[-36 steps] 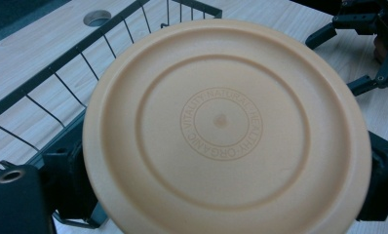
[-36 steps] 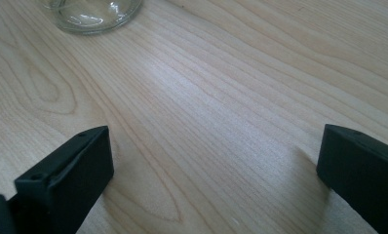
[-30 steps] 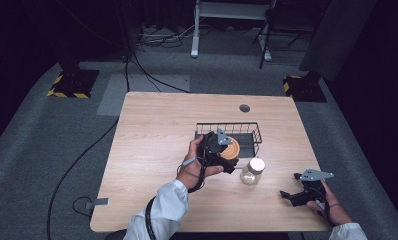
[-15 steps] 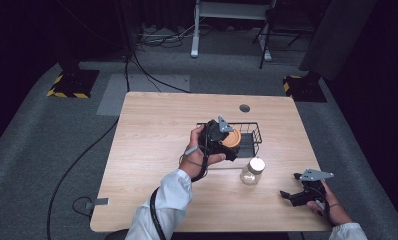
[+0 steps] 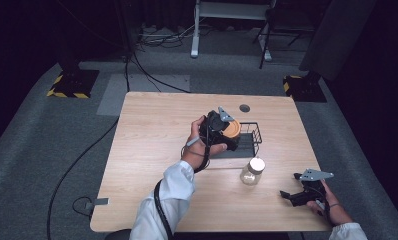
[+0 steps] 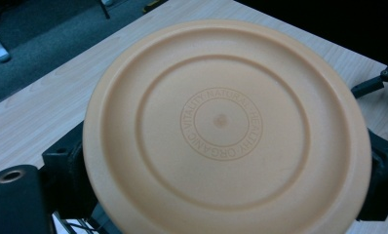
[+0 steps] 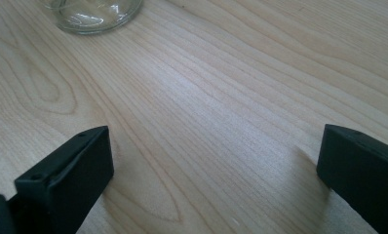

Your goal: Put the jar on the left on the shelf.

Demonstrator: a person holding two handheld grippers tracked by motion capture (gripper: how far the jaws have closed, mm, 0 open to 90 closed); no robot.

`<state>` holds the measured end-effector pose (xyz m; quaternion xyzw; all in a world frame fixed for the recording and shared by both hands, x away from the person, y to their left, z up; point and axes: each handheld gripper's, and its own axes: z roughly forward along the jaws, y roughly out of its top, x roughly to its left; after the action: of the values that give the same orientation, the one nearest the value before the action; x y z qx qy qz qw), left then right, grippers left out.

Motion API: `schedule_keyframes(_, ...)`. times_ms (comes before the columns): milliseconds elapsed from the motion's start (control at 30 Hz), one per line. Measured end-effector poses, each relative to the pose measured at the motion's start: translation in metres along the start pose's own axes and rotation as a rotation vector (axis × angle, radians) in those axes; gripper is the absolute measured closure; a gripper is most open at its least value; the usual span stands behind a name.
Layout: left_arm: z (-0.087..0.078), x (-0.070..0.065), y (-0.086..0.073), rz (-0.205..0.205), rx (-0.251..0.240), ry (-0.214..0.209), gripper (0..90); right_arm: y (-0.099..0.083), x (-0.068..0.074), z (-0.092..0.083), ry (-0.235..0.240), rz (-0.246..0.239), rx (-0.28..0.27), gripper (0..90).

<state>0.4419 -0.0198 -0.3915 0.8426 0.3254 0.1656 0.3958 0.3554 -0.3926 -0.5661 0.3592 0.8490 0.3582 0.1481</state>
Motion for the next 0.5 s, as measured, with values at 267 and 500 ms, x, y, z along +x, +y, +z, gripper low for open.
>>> schedule_keyframes(267, 0.005, 0.007, 0.01, -0.009, 0.002, 0.018, 9.0, 0.0, 0.0, 0.0, 0.001, 0.0, 0.0, 0.1)
schedule_keyframes(500, 0.01, 0.013, 0.015, -0.025, 0.005, 0.031, 9.0, 0.0, 0.0, 0.0, 0.001, 0.0, 0.0, 0.1)
